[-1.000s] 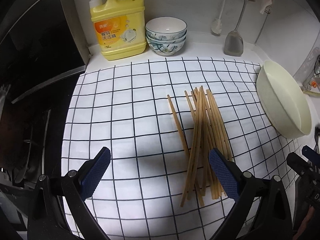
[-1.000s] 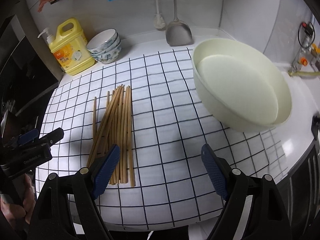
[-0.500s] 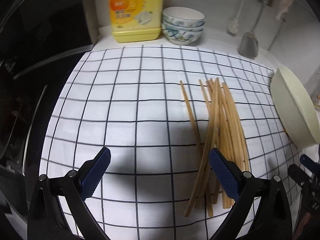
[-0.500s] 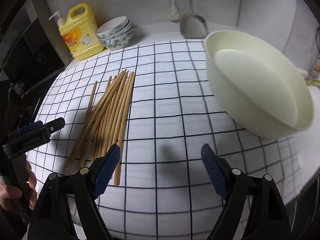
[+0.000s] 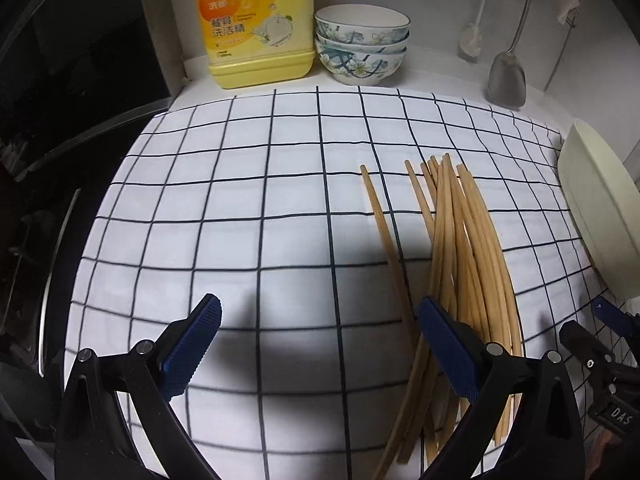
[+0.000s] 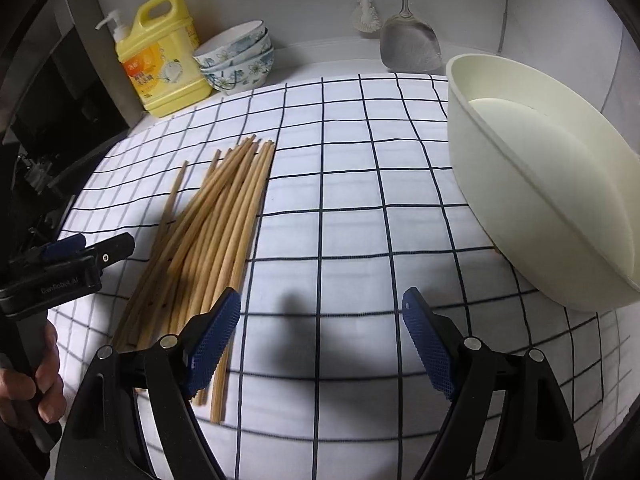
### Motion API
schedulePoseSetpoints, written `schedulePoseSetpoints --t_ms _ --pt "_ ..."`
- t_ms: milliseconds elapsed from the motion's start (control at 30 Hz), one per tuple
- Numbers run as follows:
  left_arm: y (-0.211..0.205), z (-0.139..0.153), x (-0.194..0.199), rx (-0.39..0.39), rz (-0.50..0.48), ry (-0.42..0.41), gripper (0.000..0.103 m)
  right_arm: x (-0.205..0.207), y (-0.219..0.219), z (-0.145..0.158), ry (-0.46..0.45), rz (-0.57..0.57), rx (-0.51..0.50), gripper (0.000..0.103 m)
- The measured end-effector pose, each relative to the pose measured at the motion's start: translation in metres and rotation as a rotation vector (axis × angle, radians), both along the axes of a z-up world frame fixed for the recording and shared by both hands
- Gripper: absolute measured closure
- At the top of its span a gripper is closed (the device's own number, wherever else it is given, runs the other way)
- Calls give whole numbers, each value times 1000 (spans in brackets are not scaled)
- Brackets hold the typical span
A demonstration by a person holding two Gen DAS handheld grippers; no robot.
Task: Organize utensils
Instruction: 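Move the right tool down toward the wooden chopsticks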
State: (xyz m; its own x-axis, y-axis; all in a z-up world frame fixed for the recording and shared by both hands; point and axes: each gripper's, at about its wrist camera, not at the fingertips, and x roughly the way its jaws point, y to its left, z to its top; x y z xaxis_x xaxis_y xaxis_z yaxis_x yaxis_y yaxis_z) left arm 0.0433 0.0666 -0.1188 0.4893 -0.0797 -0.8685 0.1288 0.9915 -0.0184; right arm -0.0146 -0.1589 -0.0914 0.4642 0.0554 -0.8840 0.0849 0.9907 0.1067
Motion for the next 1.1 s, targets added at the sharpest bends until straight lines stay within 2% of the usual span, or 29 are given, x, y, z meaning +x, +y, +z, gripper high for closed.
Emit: schedulePoseSetpoints --t_ms 367,667,1100 --pt "-7 -22 18 -21 -32 25 6 9 12 -14 18 -25 -41 24" --pt "-11 -26 19 17 -50 8 6 15 29 -18 25 7 -80 24" --pt "5 -25 9 28 -18 4 5 13 39 -19 12 44 -165 24"
